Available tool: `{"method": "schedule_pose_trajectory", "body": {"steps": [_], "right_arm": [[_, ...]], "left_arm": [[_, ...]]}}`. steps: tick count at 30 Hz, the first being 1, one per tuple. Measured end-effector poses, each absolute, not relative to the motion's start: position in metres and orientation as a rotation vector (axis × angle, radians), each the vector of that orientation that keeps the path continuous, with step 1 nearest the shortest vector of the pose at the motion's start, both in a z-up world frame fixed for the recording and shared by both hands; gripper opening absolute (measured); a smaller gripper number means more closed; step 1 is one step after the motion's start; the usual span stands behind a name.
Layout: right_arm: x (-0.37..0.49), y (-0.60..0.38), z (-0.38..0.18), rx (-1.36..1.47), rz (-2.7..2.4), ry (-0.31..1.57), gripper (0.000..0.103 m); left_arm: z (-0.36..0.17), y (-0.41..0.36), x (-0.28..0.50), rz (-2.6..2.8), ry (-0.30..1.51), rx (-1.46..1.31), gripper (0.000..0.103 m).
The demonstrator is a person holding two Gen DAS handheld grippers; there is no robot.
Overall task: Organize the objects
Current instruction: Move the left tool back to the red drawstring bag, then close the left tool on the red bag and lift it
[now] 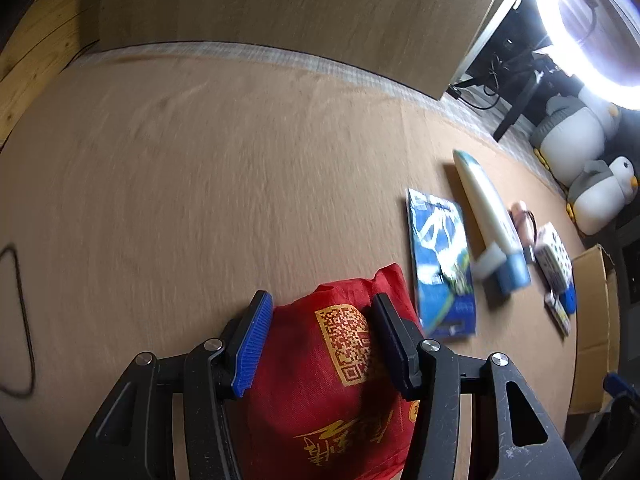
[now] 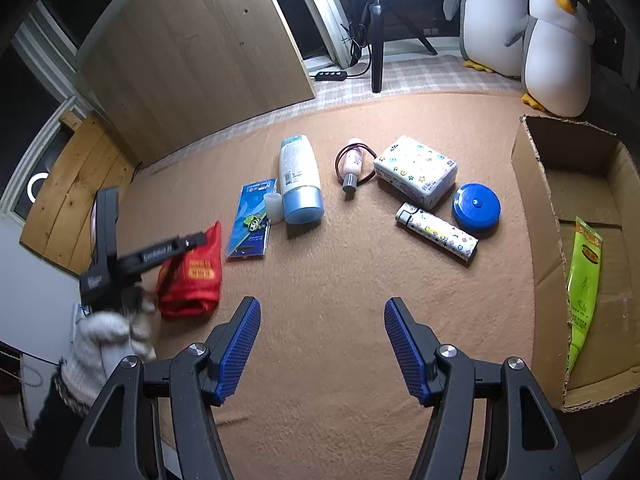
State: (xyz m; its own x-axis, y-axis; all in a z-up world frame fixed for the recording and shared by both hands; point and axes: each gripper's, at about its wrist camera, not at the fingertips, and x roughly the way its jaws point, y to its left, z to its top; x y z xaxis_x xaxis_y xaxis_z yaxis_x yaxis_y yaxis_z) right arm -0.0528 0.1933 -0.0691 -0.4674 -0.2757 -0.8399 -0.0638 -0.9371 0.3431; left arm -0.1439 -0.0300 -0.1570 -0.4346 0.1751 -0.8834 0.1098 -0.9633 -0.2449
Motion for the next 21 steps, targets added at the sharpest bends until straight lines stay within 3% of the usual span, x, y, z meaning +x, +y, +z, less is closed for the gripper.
{"method": "schedule_pose_trajectory", "body": {"steps": [17,19,21], "right_arm": [[-0.046,0.198,-0.087,1.58,-2.481,-0.532,0.061],[-0.045,0.197,-0.088,1.582,-2.472,-0.541,0.061],[-0.045,0.196,-0.091,1.581,-2.45,-0.559,0.061]], "left_arm": [[-0.152,0.045,-0.08,2.435,-0.393,-1.632,0.058],[-0.144,0.043,-0.077,2.429,-0.386,-1.616,0.061],[-0.134,0.038,-0.072,2.42,-0.385,-1.594,0.072]]}}
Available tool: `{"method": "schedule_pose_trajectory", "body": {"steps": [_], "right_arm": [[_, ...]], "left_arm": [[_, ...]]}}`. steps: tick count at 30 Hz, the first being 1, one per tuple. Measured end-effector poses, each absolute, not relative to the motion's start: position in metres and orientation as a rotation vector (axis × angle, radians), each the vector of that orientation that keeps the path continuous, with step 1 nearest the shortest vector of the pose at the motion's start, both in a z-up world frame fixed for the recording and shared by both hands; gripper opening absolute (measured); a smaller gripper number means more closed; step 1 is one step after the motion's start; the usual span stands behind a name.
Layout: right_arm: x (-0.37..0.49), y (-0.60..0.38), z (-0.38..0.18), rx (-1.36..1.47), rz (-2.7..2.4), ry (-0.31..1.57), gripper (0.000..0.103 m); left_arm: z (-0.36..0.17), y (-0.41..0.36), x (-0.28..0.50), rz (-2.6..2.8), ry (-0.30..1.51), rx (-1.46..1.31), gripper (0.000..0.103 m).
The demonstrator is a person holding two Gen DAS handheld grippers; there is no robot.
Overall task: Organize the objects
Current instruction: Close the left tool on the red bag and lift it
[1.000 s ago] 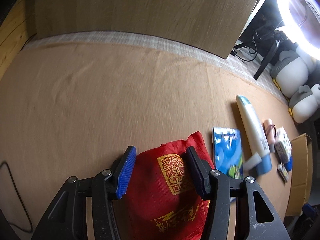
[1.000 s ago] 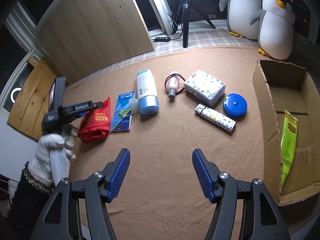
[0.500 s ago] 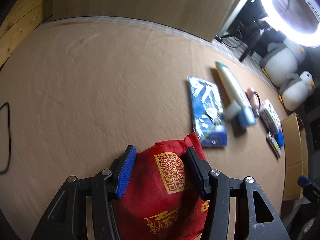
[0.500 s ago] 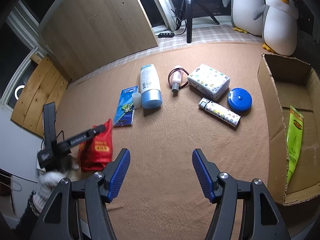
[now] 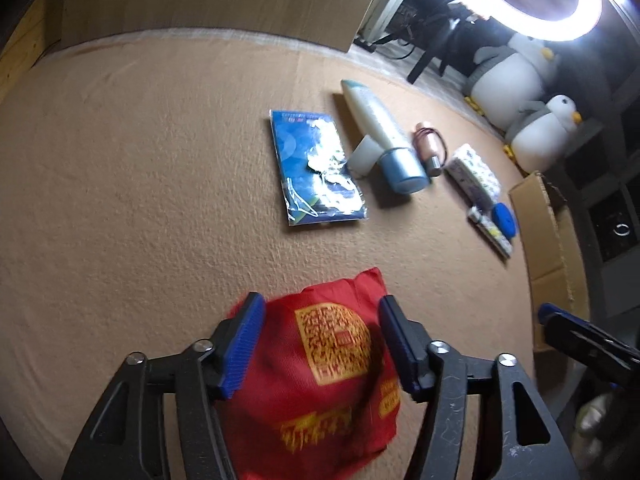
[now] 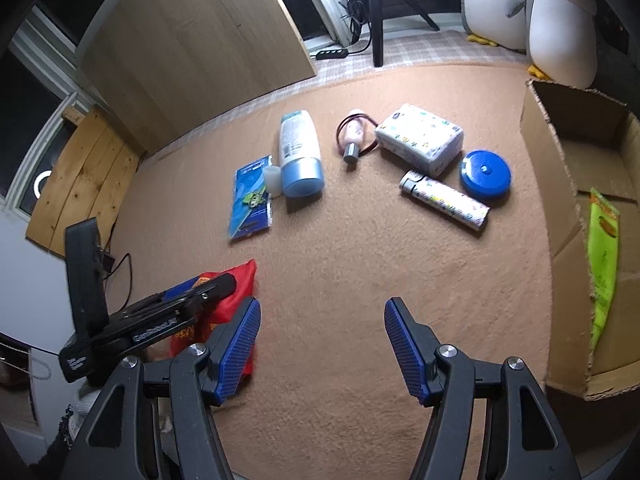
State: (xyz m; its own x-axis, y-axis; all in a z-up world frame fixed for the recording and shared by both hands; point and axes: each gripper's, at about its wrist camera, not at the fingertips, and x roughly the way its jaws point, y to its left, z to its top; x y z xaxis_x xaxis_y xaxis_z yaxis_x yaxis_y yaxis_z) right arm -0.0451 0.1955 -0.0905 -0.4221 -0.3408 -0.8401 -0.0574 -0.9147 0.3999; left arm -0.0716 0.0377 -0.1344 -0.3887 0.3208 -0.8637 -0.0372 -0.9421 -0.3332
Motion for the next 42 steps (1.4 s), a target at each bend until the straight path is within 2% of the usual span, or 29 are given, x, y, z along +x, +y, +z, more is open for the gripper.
{"method": "schedule_pose_trajectory", "body": {"steps": [2,6,28,38,42], "right_arm": [[-0.045,0.193,-0.094,1.588,-2.422,-0.578,0.061],[-0.047,0.182,-0.102,1.603,-2.365,-0.589,0.061],[-0.067,0.11,-0.149,1.679,-2.059,-0.647,0.061],[-0.067,0.094,-0.147,1.694,-2.063,-0.583,0.062],[-0.067,0.094,-0.144,1.694,-2.059,-0.58,0.063]], "left_arm": [[-0.125,0.031,-0.065,2.415,-0.364,-1.572,0.081],[-0.114,0.015,-0.048,2.377,-0.362,-1.559,0.084],[-0.147,0.012,-0.019,2.195,-0.398,-1.614,0.083],[-0.151,0.019,-0.021,2.19,-0.38,-1.61,0.064],[-0.151,0.02,-0.021,2.195,-0.352,-1.604,0.062]]}}
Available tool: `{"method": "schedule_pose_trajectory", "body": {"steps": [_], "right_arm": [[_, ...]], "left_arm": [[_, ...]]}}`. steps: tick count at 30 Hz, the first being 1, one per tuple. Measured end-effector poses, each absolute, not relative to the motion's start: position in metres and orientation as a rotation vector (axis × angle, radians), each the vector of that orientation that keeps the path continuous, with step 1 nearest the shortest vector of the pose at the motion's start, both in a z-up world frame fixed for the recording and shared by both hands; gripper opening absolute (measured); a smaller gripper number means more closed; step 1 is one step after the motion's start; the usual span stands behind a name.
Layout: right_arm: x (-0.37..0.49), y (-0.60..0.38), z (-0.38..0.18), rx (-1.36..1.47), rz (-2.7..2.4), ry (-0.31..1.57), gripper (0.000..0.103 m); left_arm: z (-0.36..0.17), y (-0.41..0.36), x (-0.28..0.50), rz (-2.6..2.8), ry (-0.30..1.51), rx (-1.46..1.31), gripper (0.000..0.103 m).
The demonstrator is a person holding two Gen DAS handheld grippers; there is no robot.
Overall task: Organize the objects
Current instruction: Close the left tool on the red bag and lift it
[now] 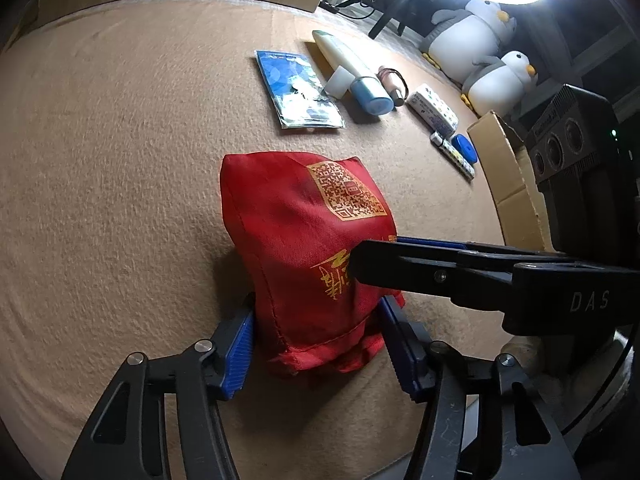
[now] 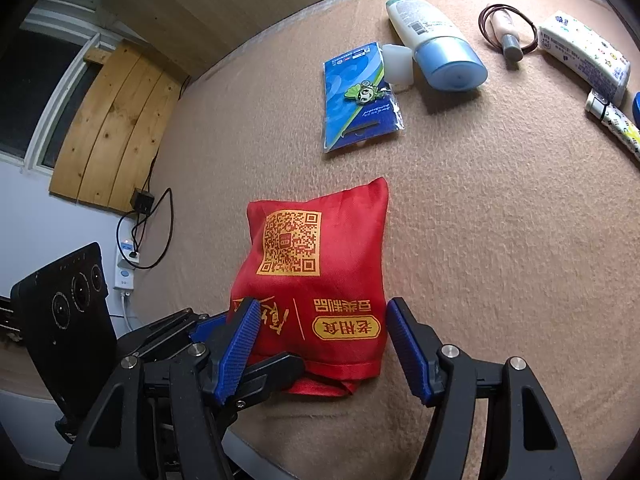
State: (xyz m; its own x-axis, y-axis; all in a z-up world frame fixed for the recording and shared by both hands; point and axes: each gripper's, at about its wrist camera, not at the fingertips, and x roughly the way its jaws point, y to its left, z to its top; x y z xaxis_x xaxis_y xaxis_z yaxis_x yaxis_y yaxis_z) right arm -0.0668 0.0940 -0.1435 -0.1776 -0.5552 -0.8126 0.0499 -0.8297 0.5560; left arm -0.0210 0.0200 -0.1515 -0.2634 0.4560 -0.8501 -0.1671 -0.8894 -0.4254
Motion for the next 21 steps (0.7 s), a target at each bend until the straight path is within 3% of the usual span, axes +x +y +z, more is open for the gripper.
{"method": "schedule_pose_trajectory", "body": {"steps": [21], "right_arm": [[-0.053,0.148,-0.104,1.597,-2.18,-0.596,0.063]], "left_arm": [[-0.1,0.077,-0.026,2.169,-0.308,-1.435,0.06]]}}
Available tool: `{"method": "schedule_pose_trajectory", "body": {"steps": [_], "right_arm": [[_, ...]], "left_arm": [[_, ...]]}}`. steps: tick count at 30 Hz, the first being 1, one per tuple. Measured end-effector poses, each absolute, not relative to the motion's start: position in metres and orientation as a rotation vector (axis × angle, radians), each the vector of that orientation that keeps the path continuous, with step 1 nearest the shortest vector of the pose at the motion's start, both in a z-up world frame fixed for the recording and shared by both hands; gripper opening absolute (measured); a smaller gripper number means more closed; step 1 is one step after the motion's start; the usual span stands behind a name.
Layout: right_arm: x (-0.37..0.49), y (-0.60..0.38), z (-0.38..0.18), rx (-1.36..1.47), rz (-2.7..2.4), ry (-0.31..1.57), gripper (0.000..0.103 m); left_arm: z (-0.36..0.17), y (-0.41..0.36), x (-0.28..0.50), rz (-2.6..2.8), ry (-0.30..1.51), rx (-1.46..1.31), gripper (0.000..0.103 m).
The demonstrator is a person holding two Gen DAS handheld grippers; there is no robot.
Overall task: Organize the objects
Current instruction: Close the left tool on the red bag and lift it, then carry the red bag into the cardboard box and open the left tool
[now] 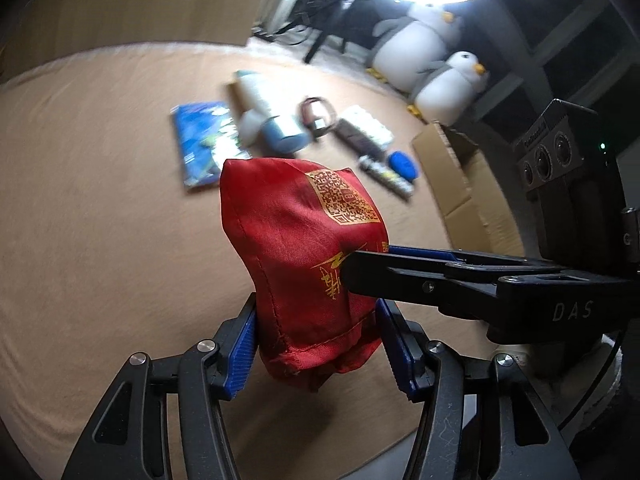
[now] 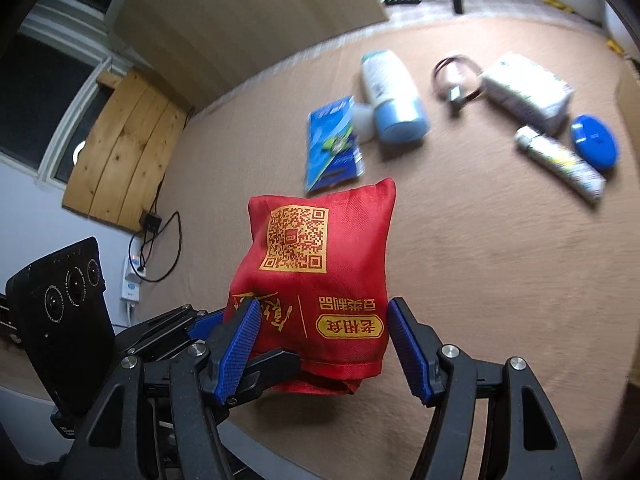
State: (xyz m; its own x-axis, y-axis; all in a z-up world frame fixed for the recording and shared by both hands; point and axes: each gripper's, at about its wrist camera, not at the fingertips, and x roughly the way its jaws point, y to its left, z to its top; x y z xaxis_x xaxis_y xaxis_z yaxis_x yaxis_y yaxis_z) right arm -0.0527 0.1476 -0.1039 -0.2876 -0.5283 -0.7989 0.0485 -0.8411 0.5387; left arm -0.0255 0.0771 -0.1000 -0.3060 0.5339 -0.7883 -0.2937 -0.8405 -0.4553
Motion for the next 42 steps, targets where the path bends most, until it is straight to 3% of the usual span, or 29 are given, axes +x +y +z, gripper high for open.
{"method": "schedule_pose_trajectory", "body": {"steps": [28,42], "right_arm": [[0.004,0.381,-0.053,1.545,-2.582,-0.794,0.063],[0.018,0.432,-0.063,1.585,-2.645,-0.85,0.063]], "left_arm": [[-0.063,0.339,-0.047,1.927,-0.108,-1.247,0.06],[-0.07,0.393,-0.037,1.889,-0.031,-1.255,0.061]]}}
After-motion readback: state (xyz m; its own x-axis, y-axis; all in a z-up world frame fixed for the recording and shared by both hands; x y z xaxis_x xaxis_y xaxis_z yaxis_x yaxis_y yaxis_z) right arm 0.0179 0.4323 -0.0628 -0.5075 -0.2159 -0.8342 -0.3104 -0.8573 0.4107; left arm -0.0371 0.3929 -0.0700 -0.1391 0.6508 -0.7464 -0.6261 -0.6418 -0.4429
